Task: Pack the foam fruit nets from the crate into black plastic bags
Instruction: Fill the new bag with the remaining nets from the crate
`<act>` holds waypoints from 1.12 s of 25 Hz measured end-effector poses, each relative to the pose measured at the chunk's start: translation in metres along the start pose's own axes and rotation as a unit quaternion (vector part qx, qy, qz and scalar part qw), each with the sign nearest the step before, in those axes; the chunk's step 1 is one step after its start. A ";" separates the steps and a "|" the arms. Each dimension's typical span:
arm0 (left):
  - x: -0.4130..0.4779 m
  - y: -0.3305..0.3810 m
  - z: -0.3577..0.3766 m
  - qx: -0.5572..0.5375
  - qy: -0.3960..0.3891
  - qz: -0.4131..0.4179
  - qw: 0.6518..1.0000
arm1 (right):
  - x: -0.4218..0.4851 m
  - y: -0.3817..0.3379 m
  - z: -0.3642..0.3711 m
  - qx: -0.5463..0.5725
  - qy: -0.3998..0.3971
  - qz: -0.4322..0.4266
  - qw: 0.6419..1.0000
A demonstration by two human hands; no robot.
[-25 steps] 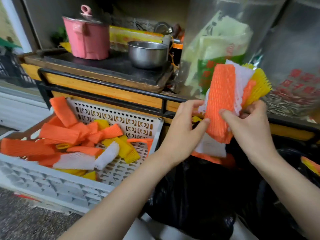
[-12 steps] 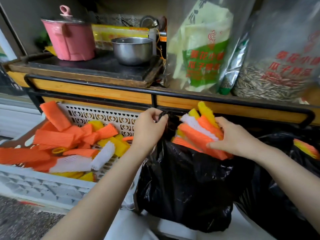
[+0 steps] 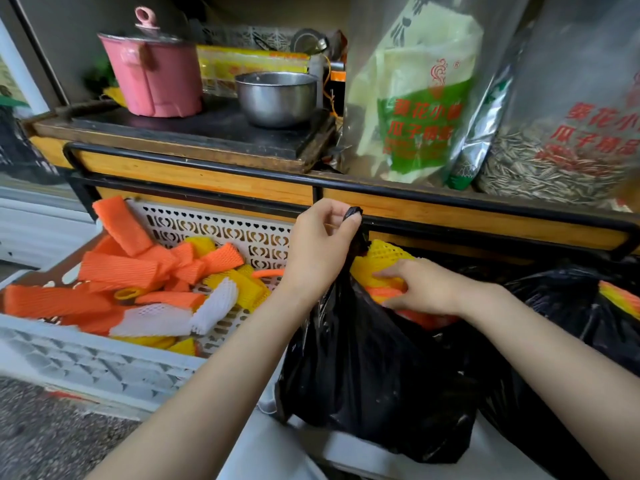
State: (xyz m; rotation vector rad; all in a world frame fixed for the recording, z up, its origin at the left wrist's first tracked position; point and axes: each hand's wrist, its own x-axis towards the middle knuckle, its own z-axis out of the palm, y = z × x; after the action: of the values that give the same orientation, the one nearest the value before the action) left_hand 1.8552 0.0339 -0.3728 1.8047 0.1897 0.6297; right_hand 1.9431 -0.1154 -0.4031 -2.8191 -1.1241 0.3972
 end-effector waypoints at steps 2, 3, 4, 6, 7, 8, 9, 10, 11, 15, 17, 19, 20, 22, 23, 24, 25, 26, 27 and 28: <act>-0.002 -0.007 -0.006 0.011 -0.005 -0.012 1.000 | -0.002 0.000 -0.009 0.094 -0.008 -0.001 0.996; -0.002 -0.010 -0.008 0.012 -0.007 -0.021 1.000 | -0.006 -0.002 -0.010 0.117 -0.013 -0.015 0.993; -0.002 -0.013 -0.009 0.010 -0.009 -0.029 1.000 | -0.008 -0.003 -0.010 0.110 -0.029 -0.025 0.993; -0.003 -0.015 -0.008 0.006 -0.010 -0.037 0.999 | -0.011 -0.004 -0.002 0.070 -0.065 -0.037 0.995; -0.003 -0.014 -0.007 0.003 -0.011 -0.039 0.999 | -0.011 -0.004 0.001 0.045 -0.072 -0.046 0.995; -0.004 -0.014 -0.005 0.001 -0.013 -0.038 0.999 | -0.010 -0.002 0.003 0.025 -0.063 -0.058 0.996; -0.005 -0.013 -0.004 0.002 -0.015 -0.036 0.999 | -0.011 -0.002 0.003 0.016 -0.048 -0.062 0.997; -0.005 -0.014 -0.004 0.007 -0.020 -0.033 0.999 | -0.012 -0.003 -0.001 0.015 -0.024 -0.059 0.998; -0.006 -0.015 -0.004 0.014 -0.026 -0.032 0.999 | -0.016 -0.006 -0.005 0.020 0.005 -0.051 0.998; -0.008 -0.019 -0.015 0.022 -0.059 -0.051 0.997 | -0.031 -0.026 -0.026 -0.054 0.130 -0.036 0.989; -0.012 -0.021 -0.028 0.047 -0.082 -0.031 0.995 | -0.036 -0.045 -0.036 -0.075 0.194 -0.040 0.977; -0.015 -0.033 -0.050 0.113 -0.089 0.012 0.989 | -0.037 -0.071 -0.045 -0.040 0.272 -0.071 0.959; -0.015 -0.043 -0.065 0.154 -0.086 0.030 0.984 | -0.032 -0.087 -0.047 -0.014 0.300 -0.096 0.949; -0.009 -0.063 -0.097 0.224 -0.088 0.037 0.970 | -0.019 -0.114 -0.049 0.017 0.326 -0.137 0.935; -0.005 -0.074 -0.116 0.251 -0.082 0.029 0.964 | -0.006 -0.129 -0.045 0.022 0.321 -0.153 0.934; 0.001 -0.088 -0.135 0.274 -0.078 0.013 0.959 | 0.011 -0.144 -0.039 0.026 0.308 -0.165 0.937; 0.007 -0.101 -0.151 0.299 -0.074 -0.004 0.951 | 0.028 -0.155 -0.030 0.036 0.290 -0.171 0.941; 0.012 -0.114 -0.164 0.328 -0.075 -0.022 0.941 | 0.049 -0.164 -0.020 0.055 0.266 -0.168 0.948; 0.018 -0.130 -0.174 0.357 -0.082 -0.042 0.929 | 0.070 -0.171 -0.007 0.081 0.234 -0.155 0.956; 0.023 -0.146 -0.180 0.381 -0.095 -0.064 0.917 | 0.092 -0.175 0.006 0.106 0.196 -0.136 0.965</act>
State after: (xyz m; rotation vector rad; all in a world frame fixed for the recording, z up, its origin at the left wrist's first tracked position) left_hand 1.8099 0.2430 -0.4648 2.5631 0.4648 0.2862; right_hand 1.8893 0.0751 -0.3987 -2.3696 -1.2616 -0.0600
